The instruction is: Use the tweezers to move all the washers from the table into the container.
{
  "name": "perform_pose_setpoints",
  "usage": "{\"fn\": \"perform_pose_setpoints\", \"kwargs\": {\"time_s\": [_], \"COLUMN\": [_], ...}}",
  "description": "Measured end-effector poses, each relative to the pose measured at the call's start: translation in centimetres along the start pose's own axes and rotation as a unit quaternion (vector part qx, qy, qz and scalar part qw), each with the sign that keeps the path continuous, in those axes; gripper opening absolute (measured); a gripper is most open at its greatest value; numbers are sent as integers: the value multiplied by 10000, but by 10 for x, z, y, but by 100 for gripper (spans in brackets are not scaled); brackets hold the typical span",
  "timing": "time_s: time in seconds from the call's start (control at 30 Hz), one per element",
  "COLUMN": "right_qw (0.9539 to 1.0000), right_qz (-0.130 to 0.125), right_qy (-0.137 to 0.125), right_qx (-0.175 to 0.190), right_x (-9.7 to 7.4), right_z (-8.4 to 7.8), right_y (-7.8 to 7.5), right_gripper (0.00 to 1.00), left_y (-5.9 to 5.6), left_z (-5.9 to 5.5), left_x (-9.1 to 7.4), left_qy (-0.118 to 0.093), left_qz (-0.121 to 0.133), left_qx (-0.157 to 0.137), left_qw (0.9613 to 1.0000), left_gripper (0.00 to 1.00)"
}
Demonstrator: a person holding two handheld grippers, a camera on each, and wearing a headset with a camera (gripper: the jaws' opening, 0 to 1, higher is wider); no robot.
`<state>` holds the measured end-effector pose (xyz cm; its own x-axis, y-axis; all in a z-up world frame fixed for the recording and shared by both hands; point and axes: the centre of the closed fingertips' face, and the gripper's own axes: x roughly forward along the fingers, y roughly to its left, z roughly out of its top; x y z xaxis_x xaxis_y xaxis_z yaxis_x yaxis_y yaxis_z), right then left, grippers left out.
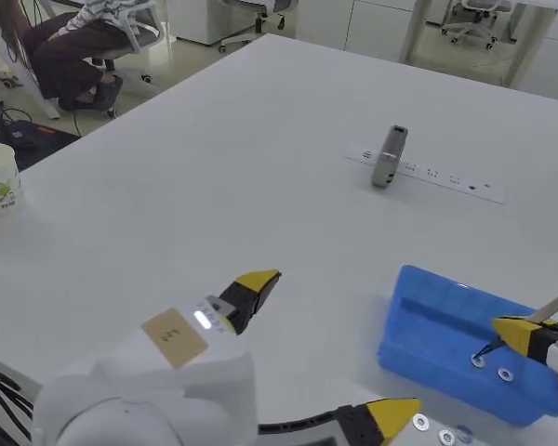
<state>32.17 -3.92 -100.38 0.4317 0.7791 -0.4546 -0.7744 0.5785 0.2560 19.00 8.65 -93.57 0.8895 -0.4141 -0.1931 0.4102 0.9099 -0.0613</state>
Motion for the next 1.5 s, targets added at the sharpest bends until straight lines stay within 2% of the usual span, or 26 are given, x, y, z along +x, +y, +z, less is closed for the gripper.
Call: {"fn": "perform_pose_setpoints", "kwargs": {"time_s": [0.33, 0.57, 0.67, 0.87, 1.17, 1.5], "right_qw": [9994, 9978, 9972, 9973, 9976, 9948], "right_qz": [176, 403, 541, 701, 684, 624], "right_qy": [-285, -501, -495, -174, 92, 573], "right_qx": [72, 161, 125, -114, -74, -561], "right_x": [-15, -30, -35, -36, -29, -22], "right_z": [12, 20, 17, -5, -29, -53], "right_y": [19, 39, 50, 66, 66, 65], "right_gripper": [3, 3, 3, 3, 3, 4], "left_y": [-1, -3, -3, -4, -4, -3], "left_z": [-2, -4, -5, -7, -10, -14], "left_x": [0, 1, 1, 2, 3, 3], "left_qy": [42, 94, 118, 173, 257, 352], "left_qz": [-14, -53, -50, -88, -112, -99], "left_qx": [26, 57, 61, 89, 141, 200], "left_qw": [10000, 9999, 9999, 9998, 9995, 9991], "left_gripper": [87, 86, 86, 86, 85, 84]}}
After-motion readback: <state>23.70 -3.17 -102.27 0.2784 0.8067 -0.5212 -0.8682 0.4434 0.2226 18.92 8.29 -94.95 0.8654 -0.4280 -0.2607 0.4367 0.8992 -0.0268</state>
